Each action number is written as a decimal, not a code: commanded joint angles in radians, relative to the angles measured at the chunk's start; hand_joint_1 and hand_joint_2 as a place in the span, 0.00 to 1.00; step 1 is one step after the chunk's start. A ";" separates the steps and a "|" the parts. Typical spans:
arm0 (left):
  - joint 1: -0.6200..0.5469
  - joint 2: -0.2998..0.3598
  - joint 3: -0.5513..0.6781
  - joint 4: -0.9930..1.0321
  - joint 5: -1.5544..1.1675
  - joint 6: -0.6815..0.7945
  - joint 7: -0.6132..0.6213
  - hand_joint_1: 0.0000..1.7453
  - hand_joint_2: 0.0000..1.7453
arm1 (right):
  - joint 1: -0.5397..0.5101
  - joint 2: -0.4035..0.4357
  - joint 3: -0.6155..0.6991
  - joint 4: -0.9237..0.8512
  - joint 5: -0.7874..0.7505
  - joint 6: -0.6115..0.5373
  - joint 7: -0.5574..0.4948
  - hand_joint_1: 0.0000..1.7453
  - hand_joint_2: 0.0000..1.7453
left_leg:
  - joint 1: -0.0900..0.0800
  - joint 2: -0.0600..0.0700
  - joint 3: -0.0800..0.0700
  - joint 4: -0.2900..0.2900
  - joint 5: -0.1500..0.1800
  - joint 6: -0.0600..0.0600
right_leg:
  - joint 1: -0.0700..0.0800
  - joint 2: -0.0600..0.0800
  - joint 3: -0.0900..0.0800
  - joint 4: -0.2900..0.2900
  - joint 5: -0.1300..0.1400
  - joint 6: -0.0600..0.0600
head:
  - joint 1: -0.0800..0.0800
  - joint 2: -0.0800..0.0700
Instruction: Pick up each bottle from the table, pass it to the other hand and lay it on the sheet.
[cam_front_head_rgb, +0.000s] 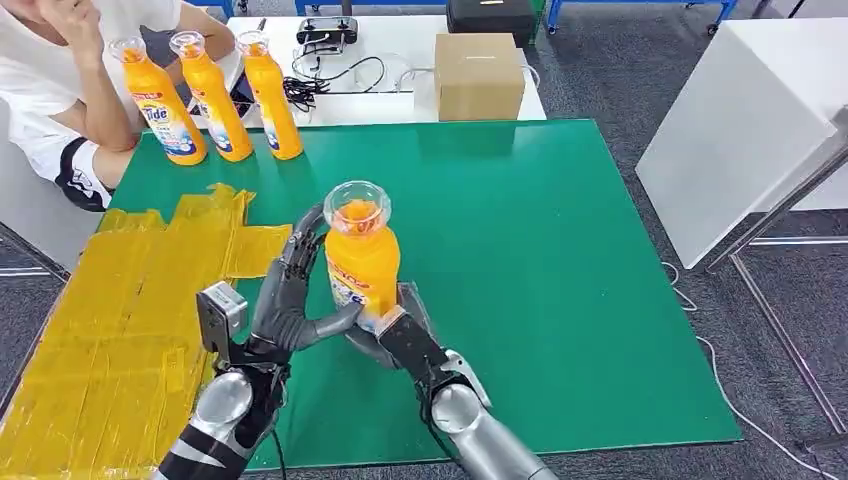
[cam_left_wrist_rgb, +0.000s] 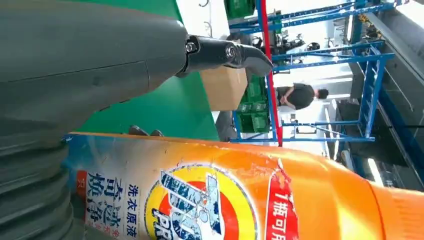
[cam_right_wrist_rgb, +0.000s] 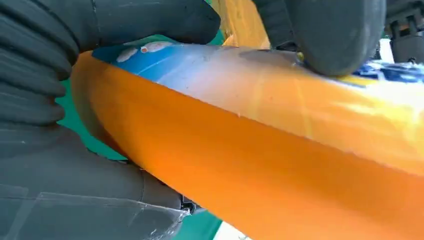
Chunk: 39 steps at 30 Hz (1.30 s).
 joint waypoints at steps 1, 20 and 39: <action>-0.091 -0.002 -0.032 0.070 0.019 -0.026 0.009 0.00 1.00 | -0.050 -0.014 0.113 0.133 0.051 -0.031 -0.002 1.00 1.00 | 0.001 -0.002 0.002 0.000 -0.001 -0.001 | 0.001 -0.002 0.004 -0.001 -0.001 0.000 | 0.000 0.000; -0.066 -0.009 -0.122 0.050 0.073 -0.176 0.025 0.00 1.00 | -0.047 -0.012 0.037 0.130 0.072 -0.054 -0.005 1.00 1.00 | 0.001 -0.002 0.003 0.000 -0.001 -0.001 | 0.001 -0.003 0.005 -0.002 -0.002 0.000 | 0.000 0.000; -0.064 -0.035 -0.152 0.082 0.072 -0.138 0.030 1.00 1.00 | -0.042 -0.003 0.091 0.158 0.128 -0.074 -0.009 1.00 1.00 | 0.000 -0.001 0.003 0.000 -0.001 -0.001 | 0.000 -0.002 0.004 -0.001 -0.001 0.001 | 0.000 0.000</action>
